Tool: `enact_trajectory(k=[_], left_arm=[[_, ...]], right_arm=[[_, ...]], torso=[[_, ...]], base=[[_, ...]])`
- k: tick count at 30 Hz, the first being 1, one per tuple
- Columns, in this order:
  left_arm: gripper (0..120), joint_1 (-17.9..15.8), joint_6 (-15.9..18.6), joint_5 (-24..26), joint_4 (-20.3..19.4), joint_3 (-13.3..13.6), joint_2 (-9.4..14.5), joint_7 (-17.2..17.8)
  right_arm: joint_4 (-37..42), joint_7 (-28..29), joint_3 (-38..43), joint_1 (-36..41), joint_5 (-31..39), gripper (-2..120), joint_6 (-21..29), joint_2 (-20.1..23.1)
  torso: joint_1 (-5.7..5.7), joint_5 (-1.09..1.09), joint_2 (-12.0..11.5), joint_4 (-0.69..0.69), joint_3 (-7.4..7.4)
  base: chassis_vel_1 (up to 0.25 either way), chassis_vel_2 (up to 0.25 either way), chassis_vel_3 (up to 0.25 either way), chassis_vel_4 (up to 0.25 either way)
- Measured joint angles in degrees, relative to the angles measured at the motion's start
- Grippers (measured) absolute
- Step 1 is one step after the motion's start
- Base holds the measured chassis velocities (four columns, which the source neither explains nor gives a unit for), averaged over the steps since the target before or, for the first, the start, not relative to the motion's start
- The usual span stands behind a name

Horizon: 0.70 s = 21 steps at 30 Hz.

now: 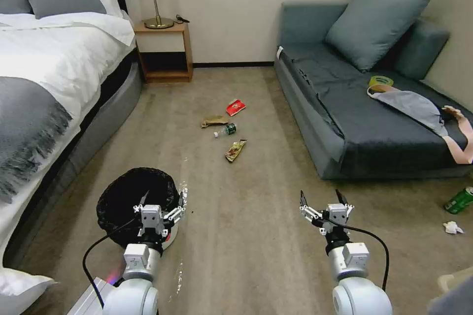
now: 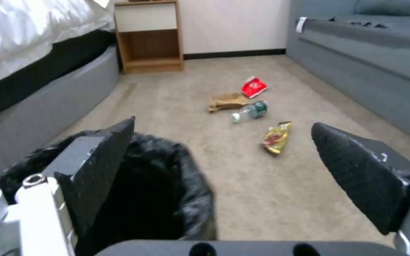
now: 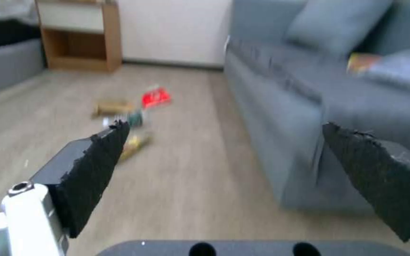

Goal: Pick up the trash bin, then pick up the garbage on the floor and place it into the trash bin.

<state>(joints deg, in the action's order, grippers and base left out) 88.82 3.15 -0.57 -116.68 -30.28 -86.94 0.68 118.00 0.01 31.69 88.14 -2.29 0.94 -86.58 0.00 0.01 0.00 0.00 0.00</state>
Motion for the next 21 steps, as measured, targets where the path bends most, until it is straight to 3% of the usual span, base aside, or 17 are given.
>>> enact_trajectory(k=[1, 3, 4, 6, 10, 11, 12, 14, 17, 18, 21], left_arm=[[100, 0.03, 4.39, -0.99, -2.99, 1.76, -1.45, 1.10], [100, 0.06, 9.54, -2.16, -6.48, 3.88, -3.16, 2.33], [100, 0.06, 9.54, -2.16, -6.48, 3.88, -3.16, 2.33], [100, 0.09, 14.57, -3.32, -9.98, 5.97, -4.83, 3.60], [100, 0.09, 14.57, -3.32, -9.98, 5.97, -4.83, 3.60], [100, -0.27, 17.73, -1.28, -10.52, 3.55, -5.30, 5.09], [100, -0.62, 18.81, -0.44, -10.52, 1.76, -5.31, 5.88], [100, -0.82, 19.53, -0.01, -10.42, 0.33, -5.31, 6.42], [100, -1.78, 21.89, 1.90, -9.81, -4.97, -5.31, 7.58], [100, -1.78, 21.89, 1.90, -9.81, -4.97, -5.31, 7.58], [100, -3.04, 24.15, 4.68, -8.85, -10.58, -5.29, 8.50]], right_arm=[[4.75, 0.02, 0.34, -0.94, -3.30, 100, 1.57, -0.94], [10.20, 0.11, 0.70, -2.05, -6.86, 100, 3.32, -1.99], [10.20, 0.11, 0.70, -2.05, -6.86, 100, 3.32, -1.99], [12.18, 0.90, 0.87, -2.61, -6.88, 100, 4.10, -2.15], [12.18, 0.90, 0.87, -2.61, -6.88, 100, 4.10, -2.15], [12.30, 1.37, 1.09, -2.72, -6.21, 100, 4.21, -1.92], [12.22, 1.57, 1.18, -2.73, -5.87, 100, 4.21, -1.73], [12.09, 1.69, 1.30, -2.77, -5.60, 100, 4.21, -1.63], [11.85, 1.90, 1.52, -2.96, -4.94, 100, 4.20, -1.35], [11.85, 1.90, 1.52, -2.96, -4.94, 100, 4.20, -1.35], [11.66, 1.92, 1.41, -3.05, -4.76, 100, 4.18, -1.26]], torso=[[0.00, -0.01, 0.00, 0.00, 0.00], [0.00, -0.02, 0.00, 0.00, 0.00], [0.00, -0.02, 0.00, 0.00, 0.00], [0.00, 0.00, 0.00, 0.00, 0.00], [0.00, 0.00, 0.00, 0.00, 0.00], [0.00, 0.00, 0.00, 0.00, 0.00], [0.00, -0.01, 0.00, 0.00, 0.00], [0.00, -0.02, 0.00, 0.00, 0.00], [0.00, -0.01, 0.00, 0.00, 0.00], [0.00, -0.01, 0.00, 0.00, 0.00], [0.00, -0.02, 0.00, 0.01, 0.00]], base=[[0.000, 0.000, 0.000, 0.000], [0.000, 0.000, 0.000, 0.000], [0.000, 0.000, 0.000, 0.000], [0.000, 0.000, 0.000, 0.000], [0.000, 0.000, 0.000, 0.000], [0.000, 0.000, 0.000, 0.000], [0.000, 0.000, 0.000, 0.000], [0.000, 0.000, 0.000, 0.000], [0.000, 0.000, 0.000, 0.000], [0.000, 0.000, 0.000, 0.000], [0.000, 0.000, 0.000, 0.000]])
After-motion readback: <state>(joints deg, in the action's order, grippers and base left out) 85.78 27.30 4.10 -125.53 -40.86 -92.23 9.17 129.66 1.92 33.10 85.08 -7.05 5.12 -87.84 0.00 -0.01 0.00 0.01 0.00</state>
